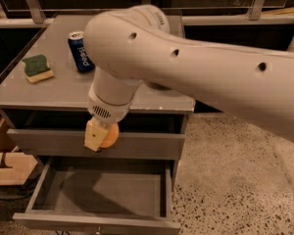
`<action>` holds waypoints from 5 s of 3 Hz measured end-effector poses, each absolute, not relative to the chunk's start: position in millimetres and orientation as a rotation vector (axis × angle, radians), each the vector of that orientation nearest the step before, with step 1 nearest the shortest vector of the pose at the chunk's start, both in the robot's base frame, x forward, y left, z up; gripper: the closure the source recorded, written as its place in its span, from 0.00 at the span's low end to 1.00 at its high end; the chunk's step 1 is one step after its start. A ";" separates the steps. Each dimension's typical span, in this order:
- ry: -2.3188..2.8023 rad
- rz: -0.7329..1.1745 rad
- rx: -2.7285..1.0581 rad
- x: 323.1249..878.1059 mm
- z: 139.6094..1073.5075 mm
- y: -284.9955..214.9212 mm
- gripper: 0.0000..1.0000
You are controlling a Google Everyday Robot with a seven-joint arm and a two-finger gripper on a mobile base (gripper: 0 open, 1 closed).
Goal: Place orange into middle drawer
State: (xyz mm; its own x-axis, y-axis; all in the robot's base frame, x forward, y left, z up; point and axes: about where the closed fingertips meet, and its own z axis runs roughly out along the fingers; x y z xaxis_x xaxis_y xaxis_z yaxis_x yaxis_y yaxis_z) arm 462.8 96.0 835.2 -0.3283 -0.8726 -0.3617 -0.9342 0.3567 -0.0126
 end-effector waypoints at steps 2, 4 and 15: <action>2.361 0.305 -1.589 455.6 802.2 104.1 1.00; 2.384 0.294 -1.442 469.0 764.7 120.0 1.00; 2.710 0.442 -1.013 457.0 560.7 151.1 1.00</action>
Offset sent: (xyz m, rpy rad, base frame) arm -0.0059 0.0075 -0.0284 -0.0052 0.0321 -0.0141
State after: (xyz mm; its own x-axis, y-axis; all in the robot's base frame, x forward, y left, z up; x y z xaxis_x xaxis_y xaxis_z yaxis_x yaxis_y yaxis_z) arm 457.0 151.1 560.7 -0.7401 -0.6016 -0.3004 -0.6659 0.7180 0.2026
